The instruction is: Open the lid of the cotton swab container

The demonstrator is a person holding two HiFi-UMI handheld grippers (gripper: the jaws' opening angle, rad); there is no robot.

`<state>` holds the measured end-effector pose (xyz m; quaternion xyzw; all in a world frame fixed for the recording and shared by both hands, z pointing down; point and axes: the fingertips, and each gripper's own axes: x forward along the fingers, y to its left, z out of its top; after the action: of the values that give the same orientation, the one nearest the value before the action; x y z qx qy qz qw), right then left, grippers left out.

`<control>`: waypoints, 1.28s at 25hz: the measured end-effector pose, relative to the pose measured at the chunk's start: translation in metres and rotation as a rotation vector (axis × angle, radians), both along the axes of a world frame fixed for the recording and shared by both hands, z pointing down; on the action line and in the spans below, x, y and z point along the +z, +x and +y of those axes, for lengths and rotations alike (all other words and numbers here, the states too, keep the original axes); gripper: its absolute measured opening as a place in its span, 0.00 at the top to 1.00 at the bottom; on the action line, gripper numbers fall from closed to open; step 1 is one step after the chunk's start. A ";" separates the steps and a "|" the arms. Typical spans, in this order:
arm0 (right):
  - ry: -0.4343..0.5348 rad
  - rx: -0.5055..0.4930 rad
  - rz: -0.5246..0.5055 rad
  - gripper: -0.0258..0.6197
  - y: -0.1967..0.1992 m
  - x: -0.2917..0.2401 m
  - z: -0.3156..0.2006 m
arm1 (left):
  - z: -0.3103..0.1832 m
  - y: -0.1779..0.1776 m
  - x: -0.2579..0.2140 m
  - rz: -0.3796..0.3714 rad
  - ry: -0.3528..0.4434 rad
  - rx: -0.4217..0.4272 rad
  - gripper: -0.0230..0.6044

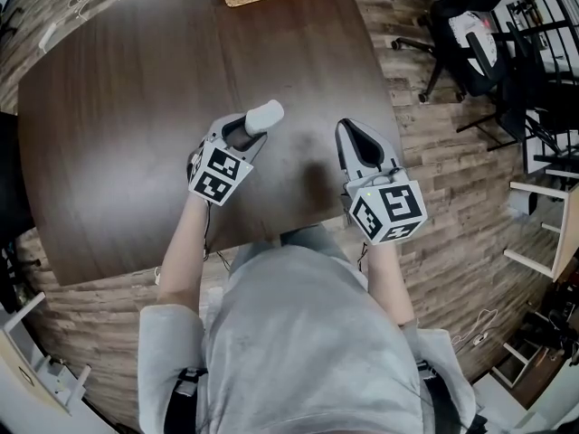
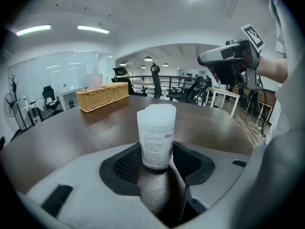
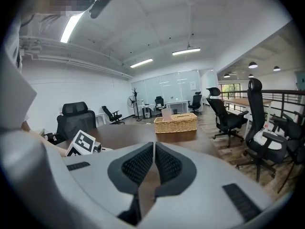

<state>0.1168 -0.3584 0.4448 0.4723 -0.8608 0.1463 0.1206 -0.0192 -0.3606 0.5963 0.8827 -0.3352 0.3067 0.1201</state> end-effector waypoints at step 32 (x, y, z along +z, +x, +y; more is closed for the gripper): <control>0.144 -0.262 -0.150 0.68 -0.084 -0.109 0.072 | 0.076 -0.009 -0.221 0.374 0.428 -0.119 0.69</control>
<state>0.0323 -0.2861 0.3355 0.3514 -0.9298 0.1019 0.0400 -0.0281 -0.2843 0.3754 0.9079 -0.4158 0.0531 0.0085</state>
